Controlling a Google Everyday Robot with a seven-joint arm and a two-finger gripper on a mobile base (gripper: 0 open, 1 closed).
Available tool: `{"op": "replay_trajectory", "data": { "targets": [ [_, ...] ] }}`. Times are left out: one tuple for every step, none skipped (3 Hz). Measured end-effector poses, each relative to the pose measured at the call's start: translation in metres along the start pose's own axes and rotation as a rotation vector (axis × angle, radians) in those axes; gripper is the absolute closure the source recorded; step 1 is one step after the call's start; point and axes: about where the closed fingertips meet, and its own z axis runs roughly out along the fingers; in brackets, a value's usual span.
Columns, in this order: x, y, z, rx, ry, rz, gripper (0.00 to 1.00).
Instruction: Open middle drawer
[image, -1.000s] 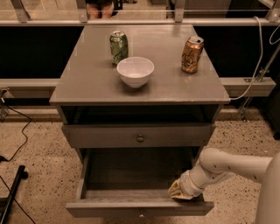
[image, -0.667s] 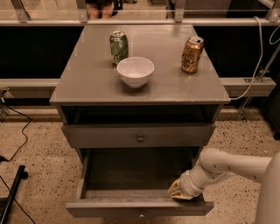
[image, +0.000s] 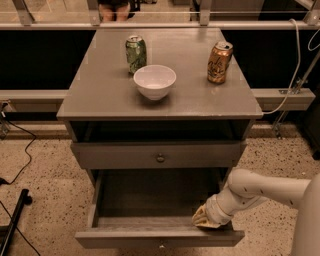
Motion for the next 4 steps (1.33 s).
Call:
{"op": "replay_trajectory", "data": {
  "targets": [
    [0.0,0.0,0.0001,0.0,0.0,0.0,0.56],
    [0.0,0.0,0.0,0.0,0.0,0.0,0.33],
    [0.0,0.0,0.0,0.0,0.0,0.0,0.35],
    [0.0003,-0.0014,-0.0003,0.0,0.0,0.0,0.58]
  ]
}}
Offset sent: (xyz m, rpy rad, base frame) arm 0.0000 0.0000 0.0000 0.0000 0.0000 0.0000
